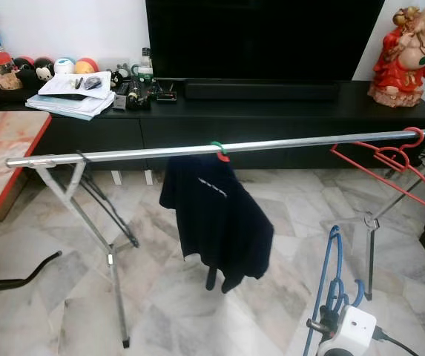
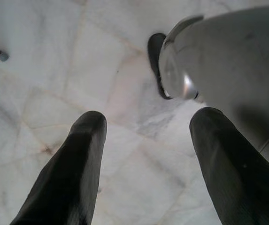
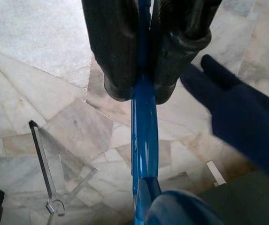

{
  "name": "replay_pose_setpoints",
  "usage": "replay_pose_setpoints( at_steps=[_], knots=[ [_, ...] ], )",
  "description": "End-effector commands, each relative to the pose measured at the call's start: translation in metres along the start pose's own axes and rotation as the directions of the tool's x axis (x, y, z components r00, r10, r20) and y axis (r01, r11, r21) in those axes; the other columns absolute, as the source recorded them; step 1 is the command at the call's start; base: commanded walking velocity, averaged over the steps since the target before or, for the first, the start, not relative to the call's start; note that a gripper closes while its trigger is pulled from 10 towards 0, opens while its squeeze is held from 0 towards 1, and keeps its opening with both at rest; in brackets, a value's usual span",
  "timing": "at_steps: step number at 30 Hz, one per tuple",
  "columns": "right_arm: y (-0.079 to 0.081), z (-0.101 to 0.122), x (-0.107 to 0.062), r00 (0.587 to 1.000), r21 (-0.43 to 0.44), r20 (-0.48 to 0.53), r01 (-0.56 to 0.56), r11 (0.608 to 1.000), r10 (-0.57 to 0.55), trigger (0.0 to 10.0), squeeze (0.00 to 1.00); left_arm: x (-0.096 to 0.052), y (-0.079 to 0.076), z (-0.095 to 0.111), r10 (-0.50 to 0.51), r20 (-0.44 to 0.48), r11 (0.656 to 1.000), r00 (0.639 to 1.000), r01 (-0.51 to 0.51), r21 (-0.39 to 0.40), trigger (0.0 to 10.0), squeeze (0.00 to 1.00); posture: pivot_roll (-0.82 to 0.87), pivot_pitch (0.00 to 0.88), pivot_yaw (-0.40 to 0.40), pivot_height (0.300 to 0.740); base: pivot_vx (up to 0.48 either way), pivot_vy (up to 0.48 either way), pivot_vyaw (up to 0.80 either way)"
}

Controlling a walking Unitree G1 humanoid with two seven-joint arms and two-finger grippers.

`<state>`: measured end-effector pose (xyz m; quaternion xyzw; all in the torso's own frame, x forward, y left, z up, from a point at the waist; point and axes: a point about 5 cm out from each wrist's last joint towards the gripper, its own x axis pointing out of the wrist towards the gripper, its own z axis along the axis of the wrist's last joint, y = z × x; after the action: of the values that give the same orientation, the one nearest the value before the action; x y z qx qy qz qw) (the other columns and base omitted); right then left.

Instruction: Hang hanger

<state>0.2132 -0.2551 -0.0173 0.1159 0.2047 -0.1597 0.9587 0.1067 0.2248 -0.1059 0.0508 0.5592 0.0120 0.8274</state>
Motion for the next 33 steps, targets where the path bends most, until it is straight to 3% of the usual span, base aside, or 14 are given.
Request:
replay_pose_setpoints(
  at_steps=[1, 18, 33],
  knots=[
    [-0.0087, 0.0035, -0.0009, 1.000, -0.015, 0.004, 0.020, 1.000, -0.020, 10.0, 0.00, -0.0002, -0.0057, -0.0069, -0.015, -0.026, 1.000, 1.000, 0.015, 0.014, 10.0, 0.00, -0.06, 0.095, -0.014, 0.740, 0.000, -0.412, 0.00],
    [-0.0083, 0.0032, -0.0024, 1.000, -0.017, 0.005, 0.014, 1.000, -0.014, 10.0, 0.00, -0.0007, -0.0044, -0.0092, -0.021, -0.031, 1.000, 0.999, 0.021, -0.013, 10.0, 0.00, -0.06, 0.103, -0.014, 0.740, 0.000, -0.044, 0.00],
    [-0.0085, 0.0050, -0.0022, 1.000, -0.054, 0.015, -0.009, 0.998, 0.009, 10.0, 0.00, -0.0012, -0.0043, -0.0116, -0.032, -0.036, 0.999, 0.999, 0.032, -0.008, 10.0, 0.00, -0.06, 0.086, -0.010, 0.740, 0.357, 0.000, 0.09]
  ],
)
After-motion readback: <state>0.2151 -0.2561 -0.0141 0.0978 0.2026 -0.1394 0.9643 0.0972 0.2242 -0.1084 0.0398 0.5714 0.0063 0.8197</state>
